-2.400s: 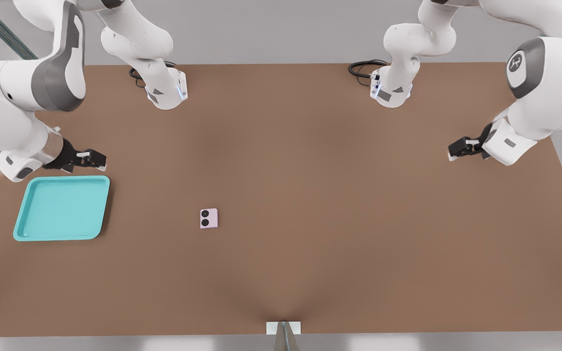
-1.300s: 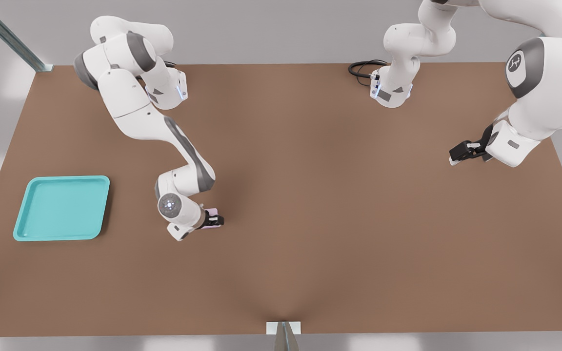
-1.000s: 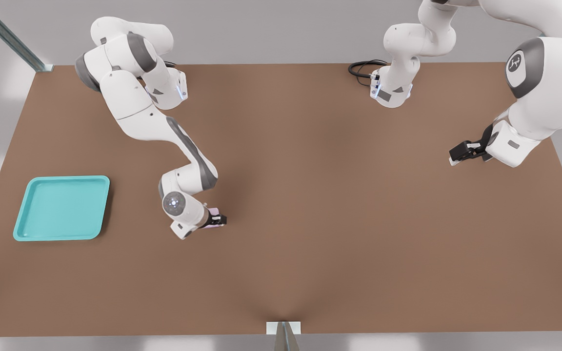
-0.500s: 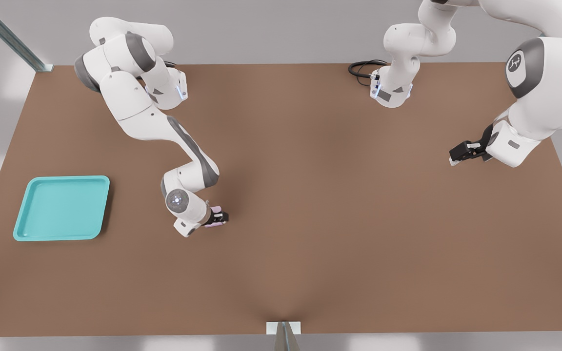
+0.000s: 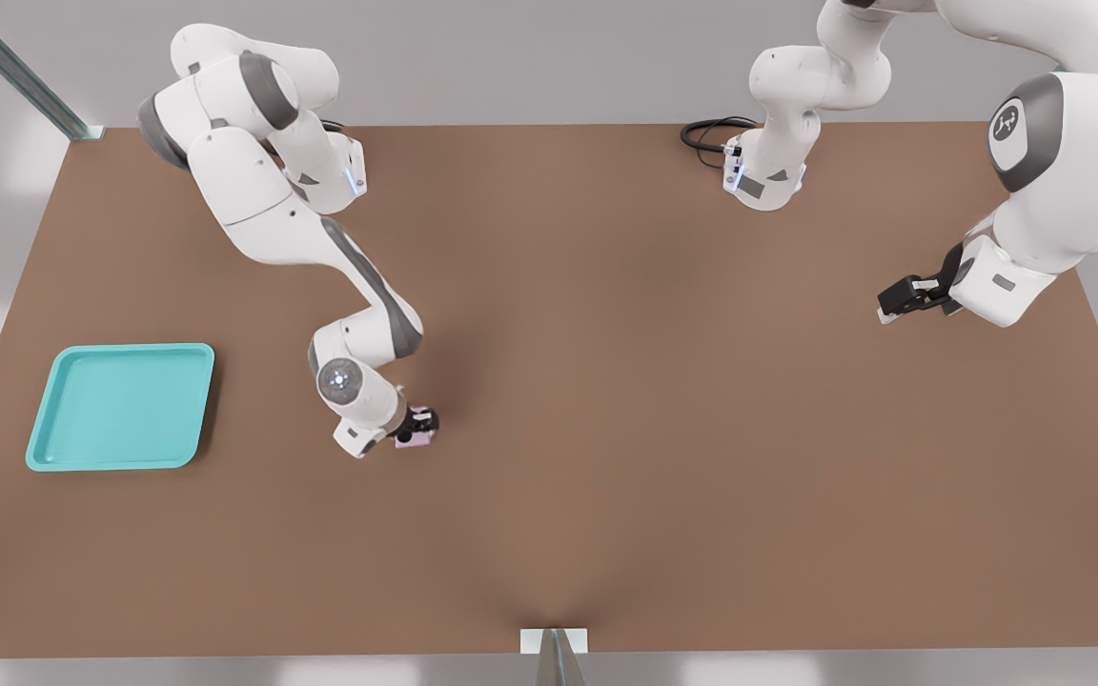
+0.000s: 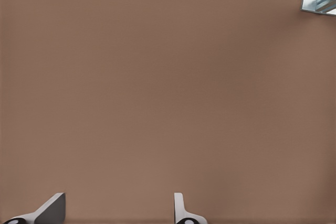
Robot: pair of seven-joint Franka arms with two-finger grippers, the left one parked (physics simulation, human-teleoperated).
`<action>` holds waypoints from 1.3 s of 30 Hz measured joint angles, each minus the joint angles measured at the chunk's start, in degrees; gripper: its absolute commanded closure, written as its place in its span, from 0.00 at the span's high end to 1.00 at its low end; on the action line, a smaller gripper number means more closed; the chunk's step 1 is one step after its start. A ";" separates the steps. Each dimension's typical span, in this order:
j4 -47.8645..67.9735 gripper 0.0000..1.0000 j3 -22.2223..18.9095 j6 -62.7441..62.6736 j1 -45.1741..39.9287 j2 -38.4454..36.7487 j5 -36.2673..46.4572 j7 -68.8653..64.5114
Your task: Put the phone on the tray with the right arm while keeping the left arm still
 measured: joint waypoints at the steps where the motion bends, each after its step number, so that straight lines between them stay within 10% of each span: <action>1: 0.00 0.74 0.00 -0.03 -0.67 -0.99 -0.01 -0.08; 19: -6.68 0.74 3.10 -11.34 -44.76 -12.28 0.03 -23.32; 28: -6.41 0.76 3.07 -12.23 -47.80 -6.19 -0.69 -38.83; 30: -6.16 0.97 3.06 -12.11 -47.72 -5.44 -1.34 -41.21; 34: -5.55 0.98 3.23 -12.40 -47.47 -6.12 -2.04 -45.10; 39: 15.92 0.98 18.22 -24.78 -46.94 -14.02 -5.69 -45.72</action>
